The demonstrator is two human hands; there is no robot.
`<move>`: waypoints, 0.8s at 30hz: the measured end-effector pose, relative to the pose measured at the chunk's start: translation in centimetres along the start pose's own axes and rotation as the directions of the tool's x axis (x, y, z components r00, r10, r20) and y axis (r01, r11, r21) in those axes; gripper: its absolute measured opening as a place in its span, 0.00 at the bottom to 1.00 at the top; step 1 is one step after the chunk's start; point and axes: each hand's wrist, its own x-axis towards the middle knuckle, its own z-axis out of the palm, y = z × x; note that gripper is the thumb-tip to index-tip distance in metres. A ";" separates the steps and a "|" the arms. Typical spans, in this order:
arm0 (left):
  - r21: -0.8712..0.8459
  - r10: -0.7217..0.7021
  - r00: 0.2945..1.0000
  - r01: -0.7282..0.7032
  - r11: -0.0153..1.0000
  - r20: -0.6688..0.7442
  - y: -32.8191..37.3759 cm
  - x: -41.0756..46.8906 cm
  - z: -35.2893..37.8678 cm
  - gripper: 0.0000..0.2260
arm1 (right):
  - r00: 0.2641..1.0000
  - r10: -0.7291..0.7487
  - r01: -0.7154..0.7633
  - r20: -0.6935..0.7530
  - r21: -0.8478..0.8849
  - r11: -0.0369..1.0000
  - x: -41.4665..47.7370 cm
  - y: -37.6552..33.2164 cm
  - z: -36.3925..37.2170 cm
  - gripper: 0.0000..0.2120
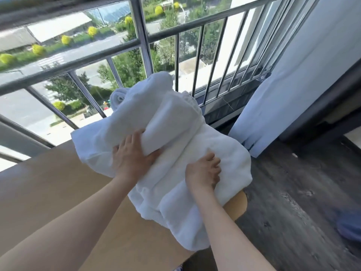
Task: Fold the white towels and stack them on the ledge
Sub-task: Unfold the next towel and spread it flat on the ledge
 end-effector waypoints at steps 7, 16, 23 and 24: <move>-0.082 -0.024 0.992 0.034 0.996 0.121 1.5 -1.4 -0.2 0.29 | 0.998 -0.056 0.056 -0.032 -0.012 0.998 -0.8 0.0 0.8 0.18; -0.200 0.000 0.968 0.053 0.978 0.253 0.9 -1.4 -0.1 0.29 | 0.996 -0.069 0.080 -0.052 0.240 0.967 -1.4 -0.2 -0.8 0.17; -0.318 -0.100 0.957 0.188 0.929 0.273 0.3 -1.0 -1.9 0.31 | 0.978 -0.196 0.210 -0.075 0.337 0.918 -2.9 -1.8 -1.6 0.16; -0.339 -0.104 0.957 0.195 0.920 0.270 0.3 -1.0 -2.3 0.32 | 0.980 -0.190 0.197 -0.053 0.334 0.922 -3.0 -2.0 -1.6 0.17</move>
